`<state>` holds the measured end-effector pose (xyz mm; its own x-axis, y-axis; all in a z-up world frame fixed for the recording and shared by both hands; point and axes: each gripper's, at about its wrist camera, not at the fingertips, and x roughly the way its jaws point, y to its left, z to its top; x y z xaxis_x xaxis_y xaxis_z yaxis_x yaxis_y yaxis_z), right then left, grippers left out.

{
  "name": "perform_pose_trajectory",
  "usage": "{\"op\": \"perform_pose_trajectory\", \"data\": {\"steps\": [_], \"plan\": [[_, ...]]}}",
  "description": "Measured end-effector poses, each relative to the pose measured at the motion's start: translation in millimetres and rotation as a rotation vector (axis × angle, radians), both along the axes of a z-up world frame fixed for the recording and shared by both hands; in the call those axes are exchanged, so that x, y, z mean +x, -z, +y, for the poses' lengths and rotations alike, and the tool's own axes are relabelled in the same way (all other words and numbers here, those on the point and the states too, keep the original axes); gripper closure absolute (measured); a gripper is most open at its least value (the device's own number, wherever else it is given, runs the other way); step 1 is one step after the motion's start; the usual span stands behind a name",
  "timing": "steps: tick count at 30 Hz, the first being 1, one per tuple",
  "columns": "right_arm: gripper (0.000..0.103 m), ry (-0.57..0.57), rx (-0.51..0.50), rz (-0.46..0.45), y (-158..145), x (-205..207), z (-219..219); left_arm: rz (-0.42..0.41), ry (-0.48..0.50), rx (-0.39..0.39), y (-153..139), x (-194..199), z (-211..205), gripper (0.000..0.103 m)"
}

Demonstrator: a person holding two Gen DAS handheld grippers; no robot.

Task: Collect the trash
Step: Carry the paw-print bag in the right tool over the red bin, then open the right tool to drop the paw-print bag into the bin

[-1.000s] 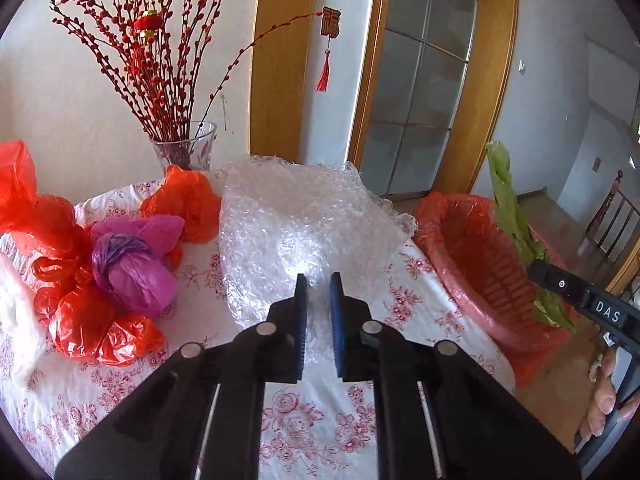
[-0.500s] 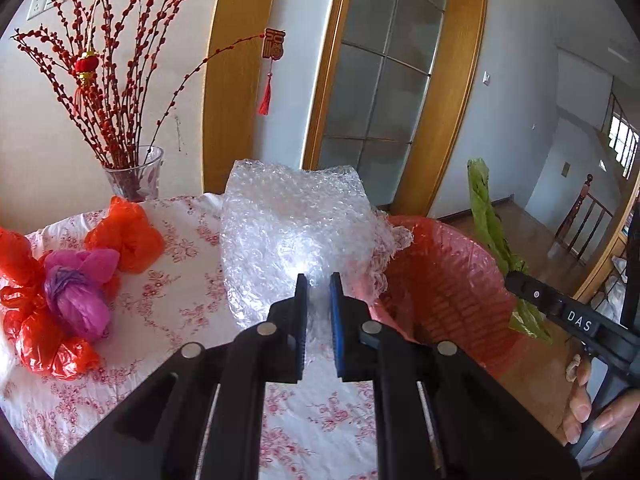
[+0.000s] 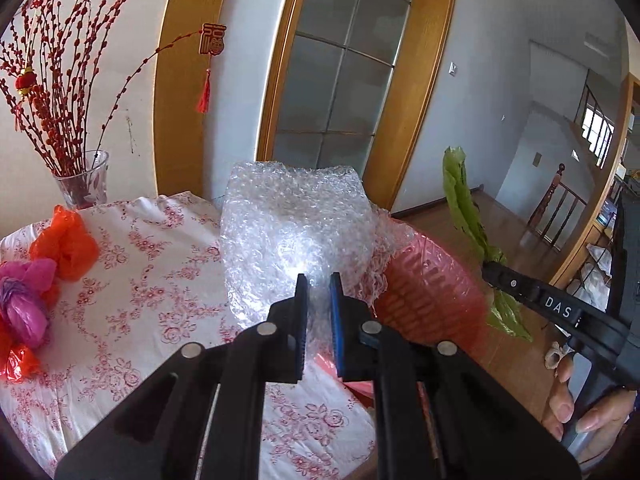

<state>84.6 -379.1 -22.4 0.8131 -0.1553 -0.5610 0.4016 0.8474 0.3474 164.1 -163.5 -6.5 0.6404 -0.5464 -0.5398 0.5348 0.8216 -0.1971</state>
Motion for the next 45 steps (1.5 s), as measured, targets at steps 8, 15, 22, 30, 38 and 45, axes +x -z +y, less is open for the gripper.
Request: {"op": "perform_pose_trajectory", "data": {"steps": [8,15,22,30,38,45], "plan": [[0.085,0.040,0.034,-0.001,3.0,5.1,-19.3,0.015,0.040,-0.006,6.3,3.0,-27.4,0.091],[0.085,0.045,0.030,-0.008,2.1,12.1,-26.0,0.038,0.061,-0.014,13.5,8.7,-46.0,0.091],[0.085,0.045,0.055,-0.010,7.7,20.3,-32.4,0.053,0.079,-0.014,22.1,13.3,-60.6,0.089],[0.065,0.029,0.080,0.017,17.0,26.1,-39.2,0.089,0.052,0.003,37.1,25.2,-55.9,0.071],[0.044,0.054,-0.043,0.022,12.0,15.9,-25.8,0.044,-0.026,0.023,33.9,20.7,-19.8,0.057],[0.035,0.010,-0.164,0.012,4.9,14.2,-0.2,-0.012,-0.118,0.059,26.4,6.5,26.6,0.050]]}}
